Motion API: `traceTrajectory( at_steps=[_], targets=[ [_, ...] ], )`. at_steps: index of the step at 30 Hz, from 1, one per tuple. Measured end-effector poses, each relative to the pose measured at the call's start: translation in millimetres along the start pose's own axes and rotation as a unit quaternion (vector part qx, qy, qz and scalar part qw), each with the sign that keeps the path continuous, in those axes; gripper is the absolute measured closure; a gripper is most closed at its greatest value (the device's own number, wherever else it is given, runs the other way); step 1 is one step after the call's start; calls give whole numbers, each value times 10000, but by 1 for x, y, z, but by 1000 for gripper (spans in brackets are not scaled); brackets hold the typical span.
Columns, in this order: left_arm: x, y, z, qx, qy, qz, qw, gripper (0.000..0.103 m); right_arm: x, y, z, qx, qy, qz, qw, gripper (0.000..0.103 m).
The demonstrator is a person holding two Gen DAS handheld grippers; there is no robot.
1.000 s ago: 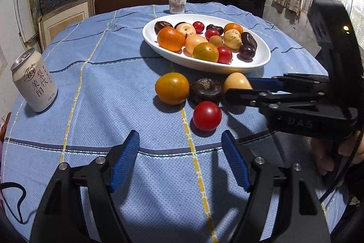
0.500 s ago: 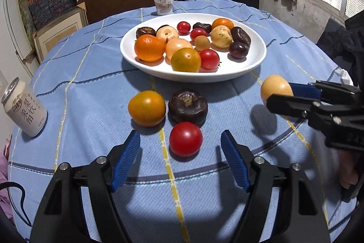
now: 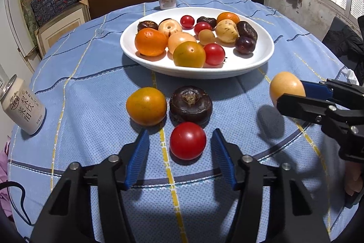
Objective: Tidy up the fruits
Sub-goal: 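Grasp the large pale peach fruit with the right tool while the left tool grasps a red tomato, then carry the peach fruit and tomato onto the plate and open both tools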
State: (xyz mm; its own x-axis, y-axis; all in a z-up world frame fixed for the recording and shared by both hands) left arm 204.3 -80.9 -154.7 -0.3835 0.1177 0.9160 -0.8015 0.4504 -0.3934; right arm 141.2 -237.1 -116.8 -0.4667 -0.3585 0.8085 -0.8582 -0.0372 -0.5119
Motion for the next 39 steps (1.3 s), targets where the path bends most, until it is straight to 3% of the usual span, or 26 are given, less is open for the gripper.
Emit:
traceTrajectory(
  at_steps=[1,3,23,28,33,39],
  targets=[
    [0,0,0,15,14,3,10000,52,0,0,0,-10,-2,1,10000,60],
    [0,0,0,35,50,19,10000,73,1,0,1,-31,-14,6,10000,60],
    [27,15,6,101,319,331,9989,74,8,0,2,-52,-39,138,9999,60],
    [49,14,5,215,637,431,9968,74,20,2,9,-160,-98,194,9996,60],
    [76,-13,10,60,484,714,9963,74,39,-12,21,-155,85,337,9993,60],
    [76,-74,10,80,420,775,9961,74,62,-66,23,149,364,651,9971,60]
  ],
)
Point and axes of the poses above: each gripper's, at about its wrist camera, not at the fingertips, and x roughly against the way its jaws point, z to its right, y to its underside, the point moved 7 cm from there along -x, roughly the way its jaws point, and after that the axes turned 15 degrees about -z, right-handed, at the moved point
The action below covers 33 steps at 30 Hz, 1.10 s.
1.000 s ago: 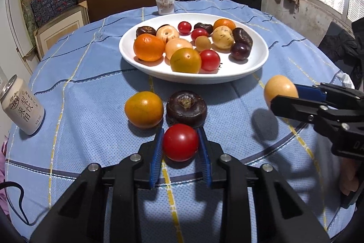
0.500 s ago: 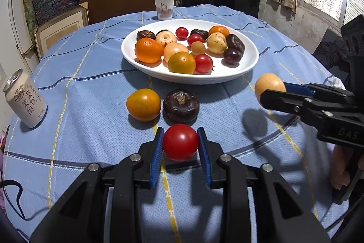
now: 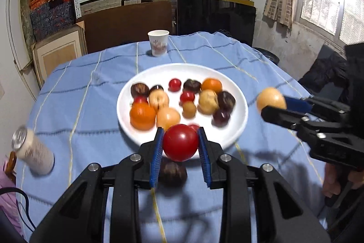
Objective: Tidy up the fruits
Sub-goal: 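Carry the peach fruit and tomato onto the plate and open both tools, then grasp the dark brown fruit with the right tool while the left tool grasps the last orange fruit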
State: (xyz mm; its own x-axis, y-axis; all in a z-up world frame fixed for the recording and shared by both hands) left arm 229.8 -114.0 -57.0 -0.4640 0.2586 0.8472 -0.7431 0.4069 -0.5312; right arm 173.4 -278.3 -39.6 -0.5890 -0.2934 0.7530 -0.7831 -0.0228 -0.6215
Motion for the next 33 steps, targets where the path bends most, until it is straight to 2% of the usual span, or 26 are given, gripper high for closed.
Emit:
traceTrajectory(
  at_steps=[5,10,11,12,13,14,16,17,18,23,25,28,30,33],
  targets=[
    [-31,-33,-4,22,-54,-166,9998,74,-18,-49,11,180,368,115,9991,60],
    [-67,-53,-5,120,162,-422,9989,73,-61,-79,21,70,284,-157,9994,60],
    [-72,-55,-8,156,152,-440,9988,70,-68,-82,21,86,309,-207,9993,60],
    [-76,-56,-10,189,136,-466,9986,60,-77,-84,22,80,311,-300,9990,60],
    [-77,-57,-12,229,130,-469,9986,56,-81,-85,20,75,284,-341,9990,60],
    [-76,-57,-15,276,126,-428,9986,51,-84,-86,20,68,264,-367,9990,56],
    [-71,-56,-19,330,88,-349,9988,47,-79,-85,17,90,244,-266,9993,52],
    [-67,-55,-21,361,70,-298,9989,42,-76,-85,15,112,239,-234,9994,51],
    [-63,-55,-24,393,51,-236,9989,37,-72,-83,13,150,221,-199,9994,51],
    [-33,-34,-31,432,-95,-84,9990,35,-53,-66,7,180,222,-173,9994,51],
    [-20,-13,-32,298,-249,-31,9992,26,-42,-51,2,216,257,-199,9992,50],
    [-11,19,-34,44,-471,-21,9989,16,-34,-22,-10,294,292,-335,9986,44],
    [-8,37,-41,-5,-592,-58,9982,16,-38,1,-25,430,363,-517,9971,44],
    [2,58,-63,187,-673,92,9975,14,-49,30,-51,532,102,-826,9951,44]
  ],
)
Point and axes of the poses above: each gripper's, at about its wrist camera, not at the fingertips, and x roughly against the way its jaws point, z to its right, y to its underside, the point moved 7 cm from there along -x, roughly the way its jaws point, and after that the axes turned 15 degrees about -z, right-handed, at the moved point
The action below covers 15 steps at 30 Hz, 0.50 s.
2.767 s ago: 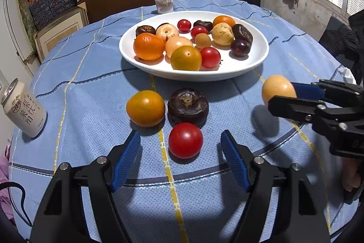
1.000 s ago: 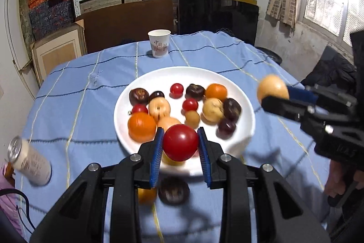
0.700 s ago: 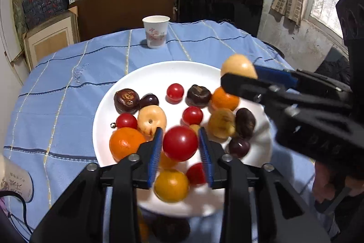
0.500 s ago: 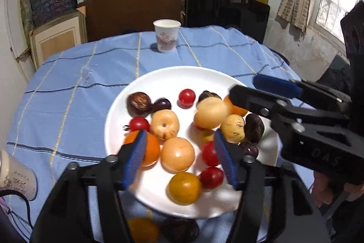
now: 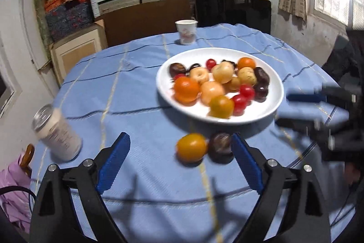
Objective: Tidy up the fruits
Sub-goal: 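Grasp the dark brown fruit with the right tool while the left tool grasps the last orange fruit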
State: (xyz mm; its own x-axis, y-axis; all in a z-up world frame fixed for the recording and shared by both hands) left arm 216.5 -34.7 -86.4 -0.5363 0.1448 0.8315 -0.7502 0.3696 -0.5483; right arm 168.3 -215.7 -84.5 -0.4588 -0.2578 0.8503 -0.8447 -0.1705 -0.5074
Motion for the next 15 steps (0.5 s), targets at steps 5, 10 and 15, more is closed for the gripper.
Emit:
traceTrajectory(
  at_steps=[5,10,15],
  targets=[
    [-8,12,-56,1134,265,77,9932,13,-35,13,-39,133,-43,-374,9992,44],
    [-18,18,-77,1479,419,-15,9881,13,-52,3,-56,106,-23,-420,9991,44],
    [-21,17,-71,1334,418,-20,9902,13,-70,-9,-52,-77,-30,-492,9988,47]
  ],
)
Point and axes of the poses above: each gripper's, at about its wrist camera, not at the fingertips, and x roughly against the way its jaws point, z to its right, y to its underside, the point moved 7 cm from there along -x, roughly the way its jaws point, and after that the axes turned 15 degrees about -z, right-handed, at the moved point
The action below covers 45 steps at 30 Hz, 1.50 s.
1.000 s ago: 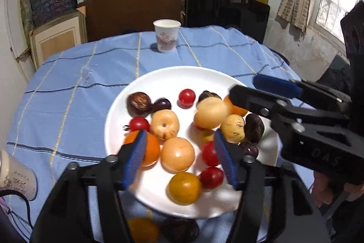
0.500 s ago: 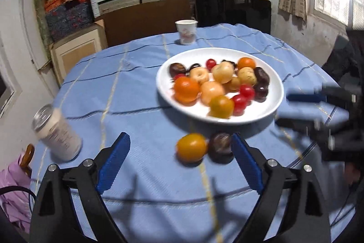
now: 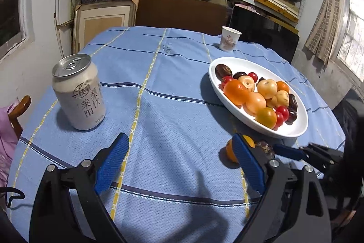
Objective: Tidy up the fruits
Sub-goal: 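Grasp the dark brown fruit with the right tool while the left tool grasps the last orange fruit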
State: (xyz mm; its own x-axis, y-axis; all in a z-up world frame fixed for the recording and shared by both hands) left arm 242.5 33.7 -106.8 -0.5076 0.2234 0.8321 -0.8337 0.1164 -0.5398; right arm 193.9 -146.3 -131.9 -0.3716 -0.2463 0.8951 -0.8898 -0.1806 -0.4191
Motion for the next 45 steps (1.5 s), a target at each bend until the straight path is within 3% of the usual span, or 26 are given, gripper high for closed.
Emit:
traceTrajectory(
  at_steps=[1,9,14,20,22,24,26,30,33,36,40,42,45],
  targets=[
    [-1,0,2,-38,-14,-8,10000,13,-3,-2,1,-8,7,-13,10000,63],
    [-6,5,22,-442,-104,-66,9989,13,17,15,5,195,116,107,9997,62],
    [-16,5,56,-927,-286,-191,9951,13,37,39,17,81,173,175,9997,62],
    [-41,7,69,-1094,-513,-478,9915,13,44,58,29,-103,125,250,9996,62],
    [-46,11,70,-1133,-510,-550,9907,25,41,61,30,-131,120,209,9996,62],
    [-43,14,77,-1285,-380,-519,9896,53,40,61,32,-160,77,193,9997,62],
    [-39,18,86,-1494,-439,-446,9868,66,40,61,33,-194,42,218,9996,62],
    [-39,23,95,-1758,-707,-360,9812,66,41,61,33,-204,33,245,9995,62],
    [-48,24,89,-1607,-577,-629,9833,48,41,61,34,-208,41,263,9994,62],
    [-51,21,77,-1281,-440,-740,9880,48,43,63,33,-205,35,293,9994,62],
    [-52,22,76,-1315,-450,-756,9874,48,41,63,34,-231,11,254,9994,62],
    [-52,22,78,-1353,-429,-773,9868,66,39,63,35,-255,-3,219,9994,62],
    [-52,23,78,-1371,-420,-805,9864,66,40,63,35,-284,-8,221,9994,62]
  ],
)
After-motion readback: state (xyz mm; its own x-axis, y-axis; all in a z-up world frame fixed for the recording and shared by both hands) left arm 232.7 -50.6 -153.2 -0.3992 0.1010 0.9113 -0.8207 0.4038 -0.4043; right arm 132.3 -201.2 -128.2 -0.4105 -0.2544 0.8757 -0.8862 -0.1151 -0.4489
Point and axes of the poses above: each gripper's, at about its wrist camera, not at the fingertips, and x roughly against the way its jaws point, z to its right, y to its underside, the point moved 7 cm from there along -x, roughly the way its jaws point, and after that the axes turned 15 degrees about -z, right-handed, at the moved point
